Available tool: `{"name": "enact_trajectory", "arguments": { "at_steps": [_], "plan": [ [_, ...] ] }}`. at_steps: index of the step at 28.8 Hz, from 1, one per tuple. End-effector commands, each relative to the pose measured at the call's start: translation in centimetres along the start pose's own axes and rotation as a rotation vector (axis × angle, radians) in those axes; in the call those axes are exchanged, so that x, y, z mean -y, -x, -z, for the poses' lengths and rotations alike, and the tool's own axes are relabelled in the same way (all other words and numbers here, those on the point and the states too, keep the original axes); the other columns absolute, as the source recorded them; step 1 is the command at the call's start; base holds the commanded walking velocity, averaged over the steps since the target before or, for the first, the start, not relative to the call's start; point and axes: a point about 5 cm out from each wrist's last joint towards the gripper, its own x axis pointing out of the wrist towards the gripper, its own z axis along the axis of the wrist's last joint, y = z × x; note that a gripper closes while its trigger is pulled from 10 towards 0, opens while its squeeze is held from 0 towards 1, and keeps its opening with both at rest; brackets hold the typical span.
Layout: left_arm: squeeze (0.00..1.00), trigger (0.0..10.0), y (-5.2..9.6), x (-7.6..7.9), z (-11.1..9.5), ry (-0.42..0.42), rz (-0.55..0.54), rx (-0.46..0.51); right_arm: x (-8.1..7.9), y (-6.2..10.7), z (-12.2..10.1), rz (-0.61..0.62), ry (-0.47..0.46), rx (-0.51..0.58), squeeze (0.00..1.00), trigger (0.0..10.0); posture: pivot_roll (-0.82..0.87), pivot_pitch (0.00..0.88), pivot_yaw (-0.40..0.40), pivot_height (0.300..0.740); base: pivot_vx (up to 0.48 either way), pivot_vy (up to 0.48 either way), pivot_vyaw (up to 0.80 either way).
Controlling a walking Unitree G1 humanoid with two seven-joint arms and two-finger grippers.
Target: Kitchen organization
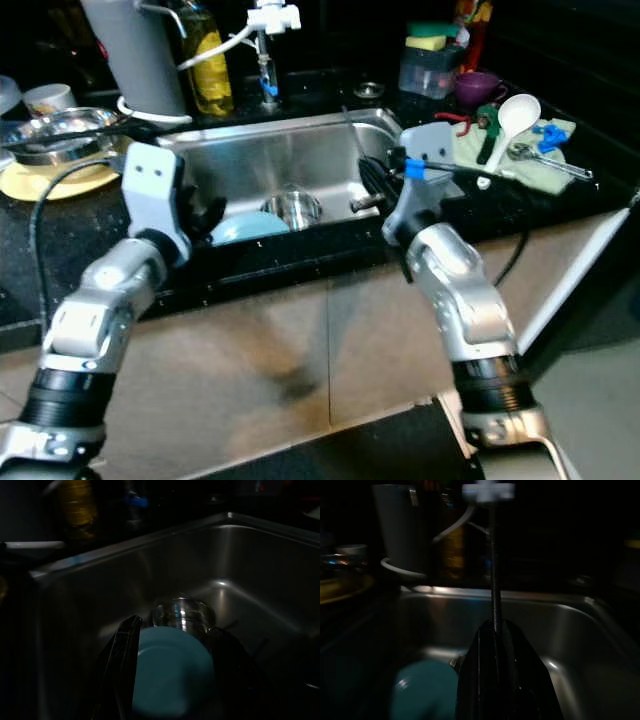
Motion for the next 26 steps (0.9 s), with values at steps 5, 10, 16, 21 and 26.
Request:
{"name": "enact_trajectory", "arguments": {
  "at_steps": [5,10,16,21,26],
  "plan": [
    [0.00,10.0,0.1,-0.4,0.3,0.001,-0.010,-0.021,-1.0,-0.2,0.1,-0.038,0.001,-0.008,0.00,10.0,-0.07,0.102,0.007,0.740,0.362,0.000,0.00],
    [0.00,10.0,0.1,-0.4,0.2,-0.001,-0.007,-0.020,-1.0,-0.2,0.1,-0.037,0.003,-0.007,0.00,10.0,-0.07,0.102,0.008,0.740,0.352,0.000,0.00],
    [0.00,10.0,0.1,-0.2,0.2,-0.006,0.001,-0.021,-0.8,-0.1,0.1,-0.031,0.007,-0.006,0.00,10.0,-0.07,0.101,0.009,0.740,0.336,0.000,0.00],
    [0.00,10.0,0.0,0.2,0.3,-0.020,0.016,-0.041,0.2,-0.2,0.2,-0.033,0.050,-0.009,0.00,10.0,-0.07,0.099,0.013,0.740,0.114,0.000,0.00],
    [0.00,10.0,0.1,0.3,0.4,-0.029,0.015,-0.044,0.9,-0.5,0.0,-0.046,0.085,-0.009,0.00,10.0,-0.07,0.098,0.013,0.740,0.000,0.000,0.00]
  ]
}}
